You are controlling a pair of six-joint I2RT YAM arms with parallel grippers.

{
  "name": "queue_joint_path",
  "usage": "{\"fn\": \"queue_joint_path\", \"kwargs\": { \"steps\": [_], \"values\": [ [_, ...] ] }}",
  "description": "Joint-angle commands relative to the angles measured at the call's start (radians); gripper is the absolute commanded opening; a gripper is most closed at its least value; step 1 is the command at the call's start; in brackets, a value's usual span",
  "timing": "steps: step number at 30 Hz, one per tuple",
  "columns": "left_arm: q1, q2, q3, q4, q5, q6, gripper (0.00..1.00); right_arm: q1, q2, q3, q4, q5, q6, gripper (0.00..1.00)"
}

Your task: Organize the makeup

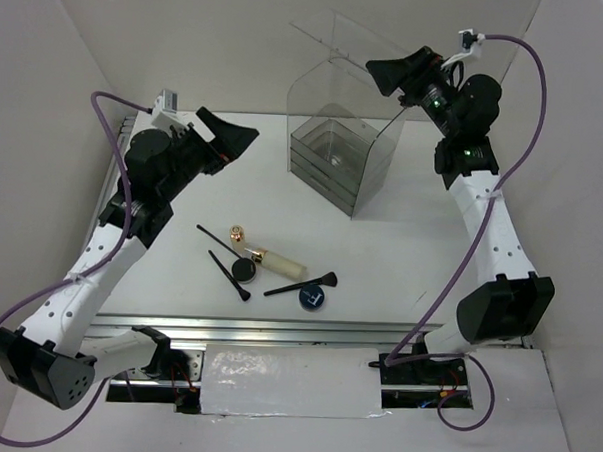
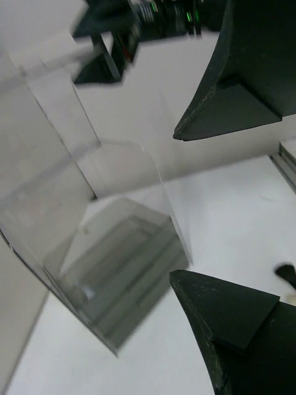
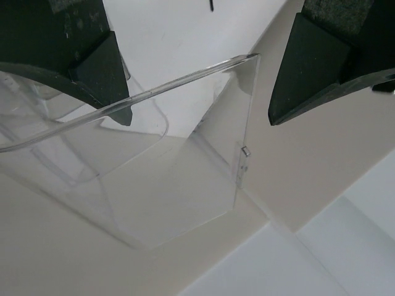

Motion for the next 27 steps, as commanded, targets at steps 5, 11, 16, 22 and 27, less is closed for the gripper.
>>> {"fn": "queue_joint_path", "kwargs": {
  "steps": [5,11,16,22,27],
  "values": [
    [0.008,-0.093,-0.080,-0.252,-0.084,0.164,0.99,-0.085,0.108,0.168,0.079,0.032,0.037,1.00],
    [0.008,-0.148,-0.121,-0.352,-0.125,0.204,0.99,-0.145,0.152,0.215,0.100,-0.006,0.078,1.00],
    [0.010,-0.188,-0.156,-0.390,-0.155,0.214,0.99,-0.143,0.154,0.209,0.114,-0.015,0.086,1.00],
    [0.008,-0.185,-0.152,-0.419,-0.153,0.221,1.00,-0.154,0.155,0.220,0.106,-0.030,0.083,1.00],
    [0.010,-0.176,-0.140,-0.468,-0.179,0.227,0.99,-0.160,0.155,0.226,0.082,-0.020,0.066,1.00]
  ]
}}
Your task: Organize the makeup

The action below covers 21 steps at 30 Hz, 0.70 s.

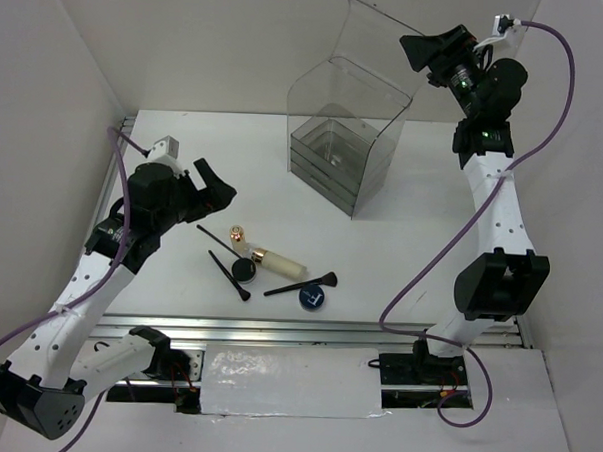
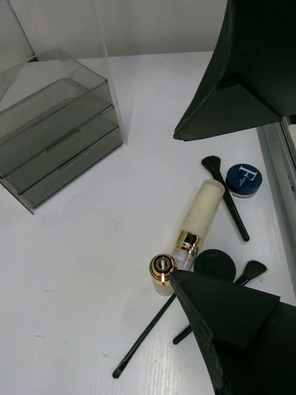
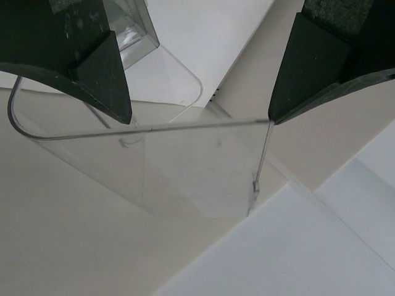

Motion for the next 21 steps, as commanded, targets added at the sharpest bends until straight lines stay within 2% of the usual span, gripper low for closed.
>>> {"fn": "queue_joint_path", "kwargs": {
  "steps": [1,6,9,11,12,13,14,17,21],
  "values": [
    [0.005,0.002,0.019,-0.036,-0.028,0.023,0.99,-0.018,0.000,0.055,0.031,-0.007,-0.012,1.00],
    [0.005,-0.006,0.014,-0.074,-0.042,0.020,0.99,-0.029,-0.010,0.053,0.023,-0.027,-0.006,1.00],
    [0.003,-0.014,-0.001,-0.100,-0.056,0.018,0.99,-0.021,-0.019,0.068,0.009,-0.091,0.038,1.00],
    [0.003,-0.017,-0.009,-0.117,-0.063,0.018,0.99,0.021,-0.013,0.144,-0.116,-0.069,0.012,1.00],
    [0.003,-0.018,-0.019,-0.120,-0.062,0.020,0.99,0.037,0.000,0.200,-0.323,-0.044,-0.024,1.00],
    [0.003,-0.020,-0.027,-0.118,-0.060,0.020,0.99,0.077,0.011,0.246,-0.403,-0.029,-0.061,1.00],
    [0.003,-0.021,-0.035,-0.118,-0.056,0.021,0.99,0.120,0.019,0.297,-0.467,-0.009,-0.101,1.00],
    [0.002,-0.027,-0.058,-0.118,-0.042,0.032,0.99,0.184,-0.021,0.274,-0.555,0.019,-0.115,1.00],
    [0.002,-0.038,-0.059,-0.146,-0.059,0.038,1.00,0.304,-0.058,0.317,-0.771,0.139,-0.205,1.00]
  ]
}}
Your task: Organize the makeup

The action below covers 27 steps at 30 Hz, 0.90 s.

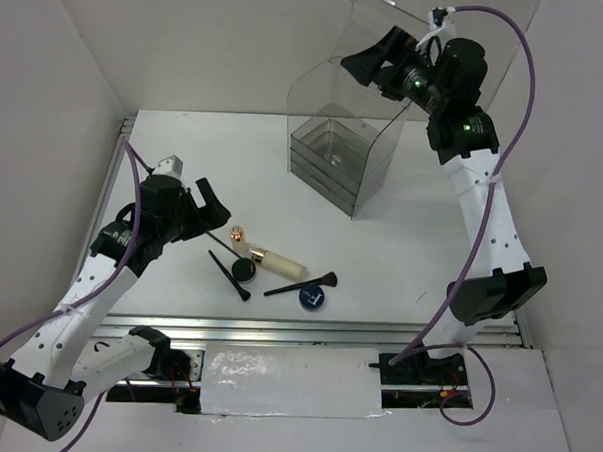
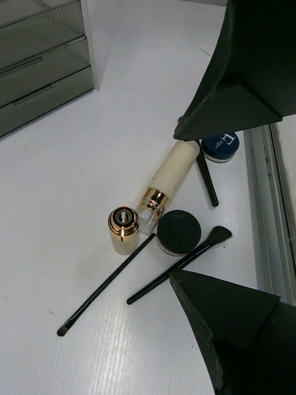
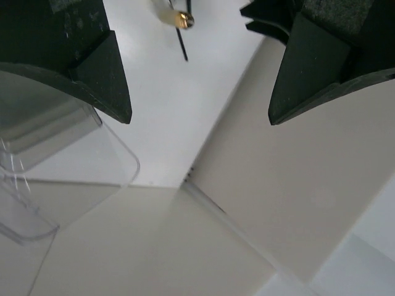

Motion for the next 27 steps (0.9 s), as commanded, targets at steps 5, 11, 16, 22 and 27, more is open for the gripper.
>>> {"fn": "queue_joint_path", "kwargs": {
  "steps": [5,11,16,22,27],
  "values": [
    [0.002,-0.045,0.019,-0.048,-0.041,0.024,1.00,0.226,-0.137,-0.040,-0.343,0.191,-0.213,1.00],
    [0.003,-0.016,0.132,-0.212,-0.168,-0.037,0.99,0.437,-0.245,-0.362,-0.279,0.289,-0.239,0.99],
    [0.003,0.038,0.246,-0.411,-0.300,-0.120,0.99,0.660,-0.167,-0.425,-0.253,0.450,-0.236,0.97],
    [0.003,0.029,0.368,-0.582,-0.417,-0.232,0.99,0.778,0.020,-0.377,-0.216,0.622,-0.202,0.93],
    [0.005,0.038,0.461,-0.688,-0.503,-0.217,0.99,0.862,0.184,-0.306,-0.196,0.662,-0.188,0.92]
  ]
}}
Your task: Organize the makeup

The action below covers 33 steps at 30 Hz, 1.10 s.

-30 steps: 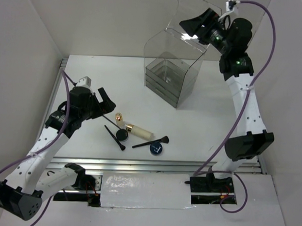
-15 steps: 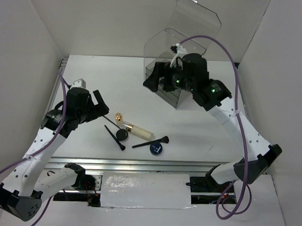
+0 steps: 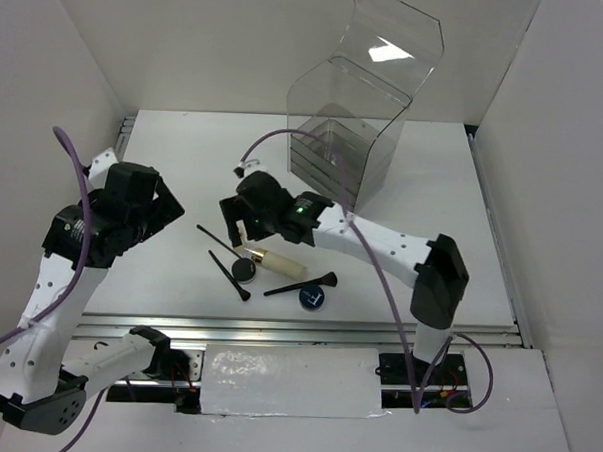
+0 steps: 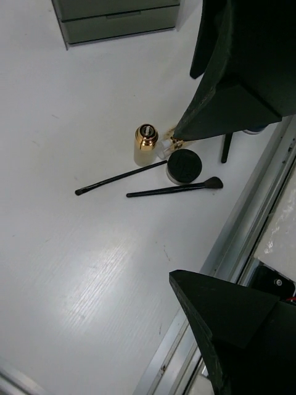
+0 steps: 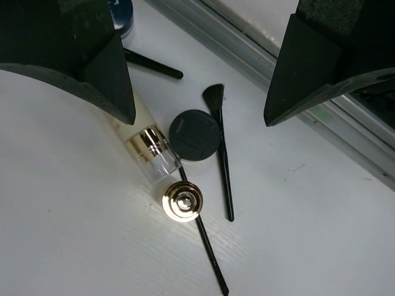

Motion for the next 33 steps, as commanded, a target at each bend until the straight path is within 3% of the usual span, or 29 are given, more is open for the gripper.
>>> {"fn": "queue_joint_path", "kwargs": {
  "steps": [1,9,18,22,26,33],
  "values": [
    [0.005,-0.002,0.056,-0.107,-0.096,-0.015,0.99,0.060,0.093,0.120,0.044,0.090,0.006,0.92],
    [0.005,-0.054,-0.025,-0.066,-0.008,0.058,0.99,0.097,0.331,0.314,-0.065,0.210,0.022,0.90],
    [0.005,-0.059,-0.056,-0.046,0.046,0.125,0.99,0.079,0.358,0.316,-0.068,0.319,0.040,0.89],
    [0.005,-0.056,-0.074,-0.020,0.069,0.137,0.99,0.053,0.360,0.306,-0.048,0.287,0.038,0.88],
    [0.005,-0.046,-0.073,-0.017,0.081,0.148,0.99,0.013,0.373,0.293,-0.030,0.219,0.037,0.77],
    [0.005,-0.056,-0.071,-0.017,0.077,0.148,0.99,0.008,0.364,0.254,0.006,0.112,0.031,0.68]
  ]
}}
